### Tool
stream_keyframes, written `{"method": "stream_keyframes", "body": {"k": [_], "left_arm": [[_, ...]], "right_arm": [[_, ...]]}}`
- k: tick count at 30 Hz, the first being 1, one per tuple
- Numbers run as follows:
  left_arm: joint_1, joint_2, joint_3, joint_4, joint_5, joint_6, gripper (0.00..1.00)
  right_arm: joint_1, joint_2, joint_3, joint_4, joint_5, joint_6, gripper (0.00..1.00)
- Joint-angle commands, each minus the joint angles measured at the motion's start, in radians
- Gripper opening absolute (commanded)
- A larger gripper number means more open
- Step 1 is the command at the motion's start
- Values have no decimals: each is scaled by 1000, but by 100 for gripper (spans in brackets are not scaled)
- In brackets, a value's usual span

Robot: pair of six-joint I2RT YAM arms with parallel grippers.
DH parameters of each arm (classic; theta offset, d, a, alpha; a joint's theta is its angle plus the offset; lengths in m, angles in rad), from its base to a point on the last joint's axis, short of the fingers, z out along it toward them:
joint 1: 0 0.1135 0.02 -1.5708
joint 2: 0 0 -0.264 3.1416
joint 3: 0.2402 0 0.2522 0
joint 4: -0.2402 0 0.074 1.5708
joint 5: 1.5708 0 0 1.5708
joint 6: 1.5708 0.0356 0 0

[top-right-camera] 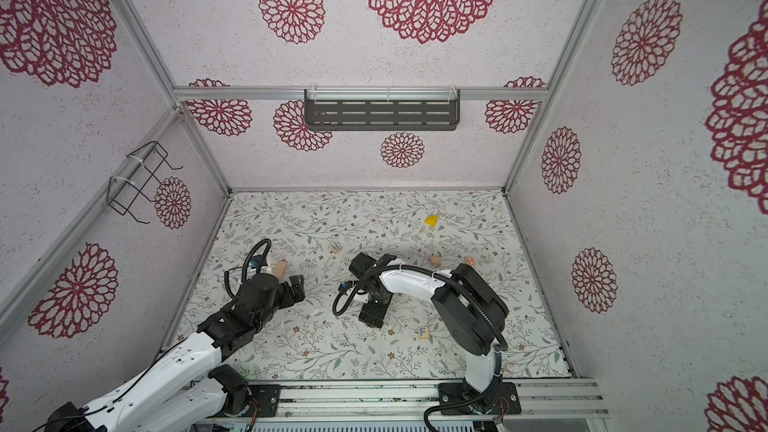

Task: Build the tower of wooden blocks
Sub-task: 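Lower the right gripper and close it on the lime-green block, then lift the lime-green block and carry it over the stack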

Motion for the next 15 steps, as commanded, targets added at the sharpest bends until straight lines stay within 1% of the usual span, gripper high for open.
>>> {"method": "stream_keyframes", "body": {"k": [1,3,8,15], "left_arm": [[9,-3,-8,23,1,-24,97],[10,-3,-8,23,1,-26,97],[9,-3,-6,22,8,-23,97],[10,-38,0,1,7,-21,97]], "right_arm": [[7,2,25,-20,-3,-3,82],[7,13,41,-40,-10,2,77],[7,20,49,-54,-11,21,70],[15,-43,49,-56,-8,80,66]]}}
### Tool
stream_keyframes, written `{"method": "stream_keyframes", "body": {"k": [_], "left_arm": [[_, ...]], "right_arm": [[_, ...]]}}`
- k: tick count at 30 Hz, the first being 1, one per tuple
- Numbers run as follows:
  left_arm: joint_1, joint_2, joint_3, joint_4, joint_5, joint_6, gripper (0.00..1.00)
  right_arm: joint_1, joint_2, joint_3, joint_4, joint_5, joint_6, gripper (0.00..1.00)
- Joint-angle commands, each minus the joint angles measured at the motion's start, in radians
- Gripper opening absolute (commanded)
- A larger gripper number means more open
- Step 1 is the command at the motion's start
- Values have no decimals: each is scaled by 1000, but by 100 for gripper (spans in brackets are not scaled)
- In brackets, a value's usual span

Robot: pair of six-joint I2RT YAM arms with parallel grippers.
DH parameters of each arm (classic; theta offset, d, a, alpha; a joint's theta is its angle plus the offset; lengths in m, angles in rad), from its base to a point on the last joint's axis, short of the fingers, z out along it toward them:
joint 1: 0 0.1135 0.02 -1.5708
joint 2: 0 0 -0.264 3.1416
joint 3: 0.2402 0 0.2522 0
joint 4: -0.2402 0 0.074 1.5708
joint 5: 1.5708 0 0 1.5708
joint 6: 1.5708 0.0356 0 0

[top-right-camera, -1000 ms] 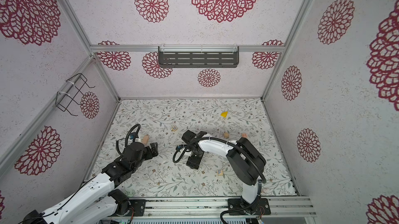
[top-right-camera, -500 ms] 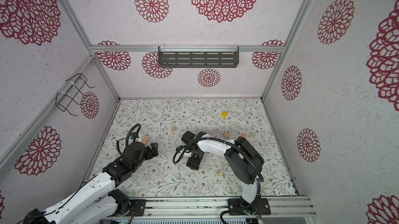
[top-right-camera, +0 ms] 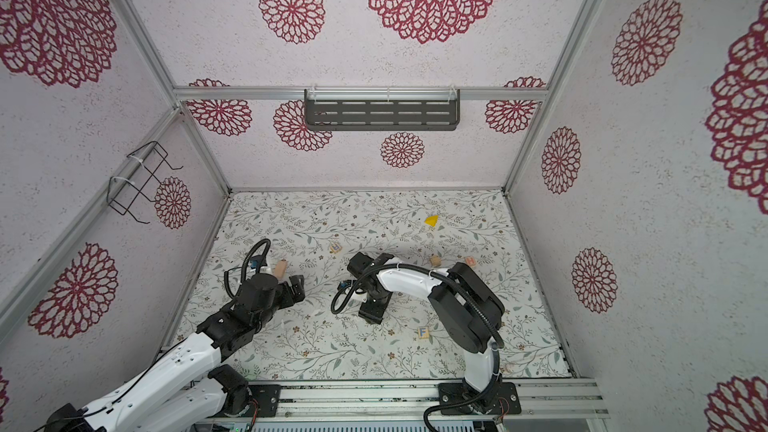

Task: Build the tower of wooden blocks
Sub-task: 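Lift the lime-green block and carry it over the stack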

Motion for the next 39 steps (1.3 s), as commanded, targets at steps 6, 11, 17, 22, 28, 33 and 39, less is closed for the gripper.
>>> {"method": "stream_keyframes", "body": {"k": [6,11,17,22,28,33,39], "left_arm": [[10,-35,28,-25,-5,-5,97],[10,-40,43,-34,1,-2,97],[10,-44,47,-39,-10,8,97],[11,-25,46,-27,-7,13,97],[13,2,46,-6,-4,12,97],[14,19,37,22,-2,8,97],[16,49,25,60,-1,9,97]], "right_arm": [[17,-119,56,-65,78,180,63],[17,-156,58,-81,120,332,60],[14,-171,64,-64,242,549,60],[0,-147,99,-58,312,696,62],[-32,-89,138,-57,310,782,61],[-83,-84,110,-5,262,800,61],[-115,-83,95,38,216,799,60]]}}
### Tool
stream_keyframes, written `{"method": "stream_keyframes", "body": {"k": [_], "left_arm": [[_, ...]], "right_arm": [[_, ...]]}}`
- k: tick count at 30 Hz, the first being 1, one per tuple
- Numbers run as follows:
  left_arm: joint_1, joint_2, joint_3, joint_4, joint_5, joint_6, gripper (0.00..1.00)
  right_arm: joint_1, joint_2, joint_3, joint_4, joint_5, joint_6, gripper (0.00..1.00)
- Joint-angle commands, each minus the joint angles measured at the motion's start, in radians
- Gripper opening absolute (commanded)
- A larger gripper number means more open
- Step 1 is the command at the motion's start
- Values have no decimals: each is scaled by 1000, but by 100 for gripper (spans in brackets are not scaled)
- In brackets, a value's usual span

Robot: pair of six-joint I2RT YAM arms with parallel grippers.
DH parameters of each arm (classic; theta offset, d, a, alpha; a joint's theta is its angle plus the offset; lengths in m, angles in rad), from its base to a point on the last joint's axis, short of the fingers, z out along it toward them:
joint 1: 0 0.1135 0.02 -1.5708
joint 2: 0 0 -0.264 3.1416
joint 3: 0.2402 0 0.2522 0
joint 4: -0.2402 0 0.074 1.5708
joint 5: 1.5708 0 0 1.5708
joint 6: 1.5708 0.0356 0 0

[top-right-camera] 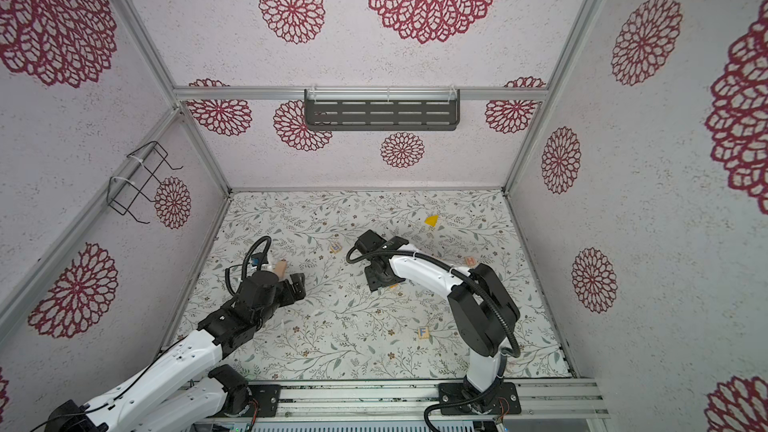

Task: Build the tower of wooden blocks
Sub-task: 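Lift the lime-green block and carry it over the stack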

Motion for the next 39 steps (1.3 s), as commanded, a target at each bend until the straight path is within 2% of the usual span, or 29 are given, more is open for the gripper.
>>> {"method": "stream_keyframes", "body": {"k": [1,12,39], "left_arm": [[10,14,1,60,-3,-7,97],[13,56,-3,94,3,-13,97],[19,79,7,89,4,-3,97]], "right_arm": [[-10,-4,6,26,-34,28,60],[-34,45,-7,63,-82,20,58],[-71,81,-12,91,-95,19,56]]}}
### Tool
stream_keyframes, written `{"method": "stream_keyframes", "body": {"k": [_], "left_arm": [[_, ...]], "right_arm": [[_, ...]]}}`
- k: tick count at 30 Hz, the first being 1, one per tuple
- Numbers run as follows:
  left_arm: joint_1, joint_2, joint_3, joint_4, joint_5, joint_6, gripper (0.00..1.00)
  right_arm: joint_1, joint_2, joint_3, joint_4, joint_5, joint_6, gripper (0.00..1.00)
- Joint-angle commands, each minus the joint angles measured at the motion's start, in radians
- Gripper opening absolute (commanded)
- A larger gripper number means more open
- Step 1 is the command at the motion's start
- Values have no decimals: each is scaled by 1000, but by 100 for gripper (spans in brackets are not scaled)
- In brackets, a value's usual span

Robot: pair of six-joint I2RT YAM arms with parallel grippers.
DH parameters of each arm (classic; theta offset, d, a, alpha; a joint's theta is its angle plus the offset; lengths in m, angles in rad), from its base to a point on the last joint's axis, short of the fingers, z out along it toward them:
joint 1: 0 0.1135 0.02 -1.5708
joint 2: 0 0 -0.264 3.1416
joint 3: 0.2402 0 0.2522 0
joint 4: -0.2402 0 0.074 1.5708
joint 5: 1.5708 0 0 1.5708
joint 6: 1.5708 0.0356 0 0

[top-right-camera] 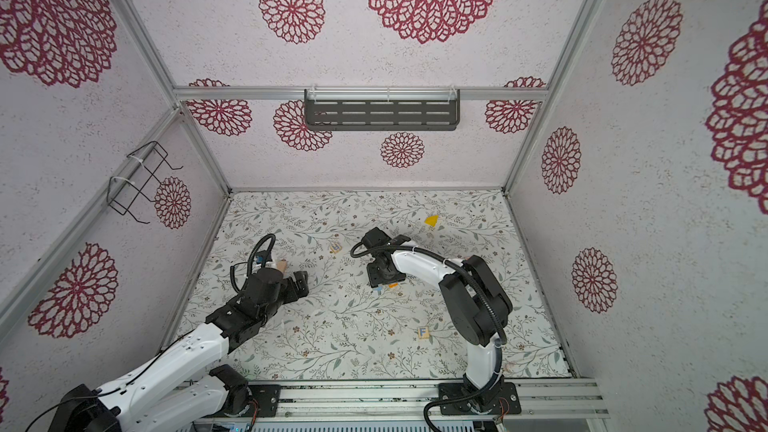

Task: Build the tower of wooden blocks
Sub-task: 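Lift the lime-green block and carry it over the stack, then lower the lime-green block against the stack and open the right gripper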

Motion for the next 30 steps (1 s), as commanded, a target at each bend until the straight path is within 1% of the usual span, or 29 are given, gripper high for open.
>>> {"method": "stream_keyframes", "body": {"k": [1,7,15,26,30], "left_arm": [[11,5,7,23,-1,-1,97],[10,6,15,18,3,5,97],[11,14,16,15,6,-10,97],[10,-14,18,-4,3,-4,97],[11,-30,20,-20,-1,-6,97]], "right_arm": [[-6,6,1,-5,-8,14,56],[-10,14,4,0,-10,8,56],[-13,19,7,5,-13,6,59],[-14,-4,-5,23,-13,-7,72],[-14,-20,-4,17,-7,-12,75]]}}
